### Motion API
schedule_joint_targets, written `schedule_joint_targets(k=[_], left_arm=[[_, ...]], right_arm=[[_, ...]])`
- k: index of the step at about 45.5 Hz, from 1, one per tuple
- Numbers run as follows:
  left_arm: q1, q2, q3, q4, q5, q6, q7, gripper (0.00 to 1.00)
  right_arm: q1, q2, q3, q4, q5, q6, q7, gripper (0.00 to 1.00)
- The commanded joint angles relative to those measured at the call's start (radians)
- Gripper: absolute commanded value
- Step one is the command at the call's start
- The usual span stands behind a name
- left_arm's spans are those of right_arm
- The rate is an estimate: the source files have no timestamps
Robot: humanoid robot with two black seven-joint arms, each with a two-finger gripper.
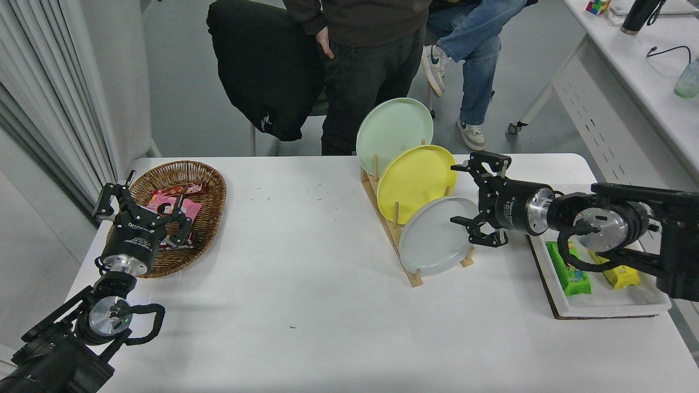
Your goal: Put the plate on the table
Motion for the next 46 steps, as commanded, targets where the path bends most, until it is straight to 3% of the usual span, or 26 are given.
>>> schedule_joint_targets(k=[1,20,35,46], left_arm=[[0.0,0.0,0.0,-0.001,0.0,0.0,0.0,0.98],[0.0,0.0,0.0,0.0,0.0,0.0,0.0,0.98],[0.0,0.0,0.0,0.0,0.0,0.0,0.0,0.98],[0.0,0.0,0.0,-0.001,0.0,0.0,0.0,0.98]], right_arm=[[0.0,0.034,0.008,-0.02,-0.004,-0.047,-0.001,1.0],[0.031,0.094,-0.009,-0.065,-0.008,-0.08,-0.006,1.0],[0.042,0.134,-0.011,-0.092,-0.005,-0.123,-0.093,1.0],[0.056,0.13,-0.015,-0.092,-0.008,-0.126,-0.102,0.99]])
